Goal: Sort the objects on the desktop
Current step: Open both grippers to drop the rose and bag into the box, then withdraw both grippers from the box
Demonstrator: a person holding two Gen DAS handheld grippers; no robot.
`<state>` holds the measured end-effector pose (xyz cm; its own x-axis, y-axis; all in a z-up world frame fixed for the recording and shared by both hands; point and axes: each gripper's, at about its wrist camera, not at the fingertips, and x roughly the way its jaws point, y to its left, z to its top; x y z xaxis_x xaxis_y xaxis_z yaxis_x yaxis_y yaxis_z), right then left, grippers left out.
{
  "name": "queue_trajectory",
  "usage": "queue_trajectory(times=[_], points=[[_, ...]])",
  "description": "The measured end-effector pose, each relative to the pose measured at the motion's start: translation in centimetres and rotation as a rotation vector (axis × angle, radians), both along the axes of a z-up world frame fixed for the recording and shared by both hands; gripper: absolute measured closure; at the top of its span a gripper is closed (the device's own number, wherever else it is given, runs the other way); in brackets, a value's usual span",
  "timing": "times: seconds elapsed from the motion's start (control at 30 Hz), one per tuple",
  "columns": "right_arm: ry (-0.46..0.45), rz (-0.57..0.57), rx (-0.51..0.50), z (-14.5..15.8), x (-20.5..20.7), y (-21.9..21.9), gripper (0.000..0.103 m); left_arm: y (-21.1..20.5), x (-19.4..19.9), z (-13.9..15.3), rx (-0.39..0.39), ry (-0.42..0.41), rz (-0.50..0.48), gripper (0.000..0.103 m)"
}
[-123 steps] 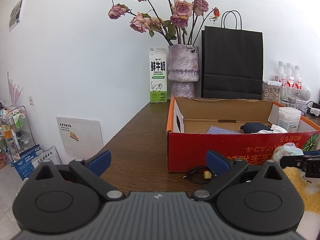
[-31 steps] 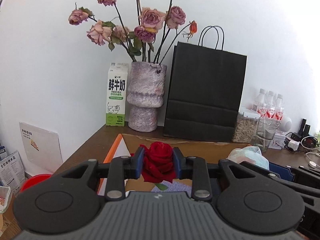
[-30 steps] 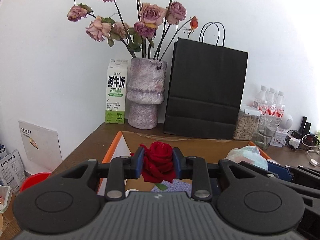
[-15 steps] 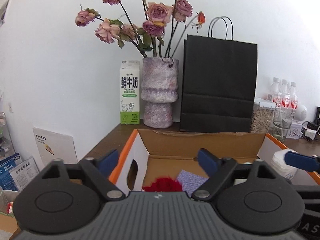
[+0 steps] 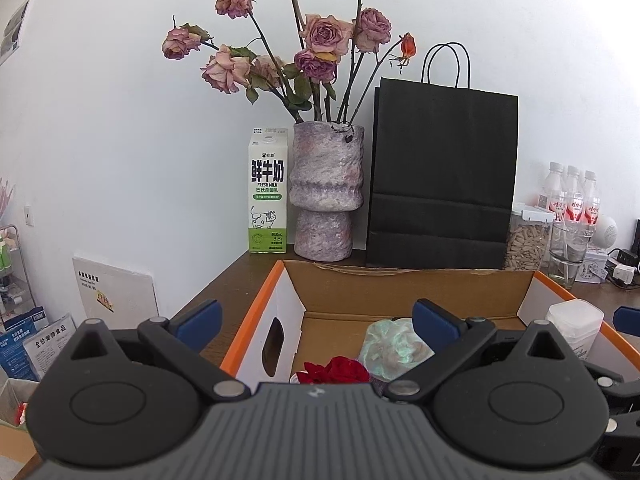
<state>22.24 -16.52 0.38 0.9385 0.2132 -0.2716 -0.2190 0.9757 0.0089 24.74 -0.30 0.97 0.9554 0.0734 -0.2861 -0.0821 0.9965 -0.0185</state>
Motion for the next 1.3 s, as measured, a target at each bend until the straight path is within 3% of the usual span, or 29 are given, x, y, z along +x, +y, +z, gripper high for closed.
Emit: queue_trajectory(times=[0.33, 0.57, 1.1, 1.3], points=[[0.004, -0.016, -0.012, -0.3, -1.0, -0.2, 0.0, -0.1, -0.4, -0.6, 0.012, 0.004, -0.014, 0.0], [-0.004, -0.005, -0.024, -0.5, -2.2, -0.4, 0.0, 0.3, -2.2, -0.5, 0.035, -0.043, 0.028, 0.0], [0.008, -0.051, -0.096, -2.6, -7.4, -1.8, 0.0, 3.0, -7.2, -2.3, 0.047, 0.052, 0.042, 0.0], [0.017, -0.09, -0.069, -2.7, -8.6, -2.9, 0.0, 4.1, -8.3, -3.0, 0.013, 0.092, 0.025, 0.0]])
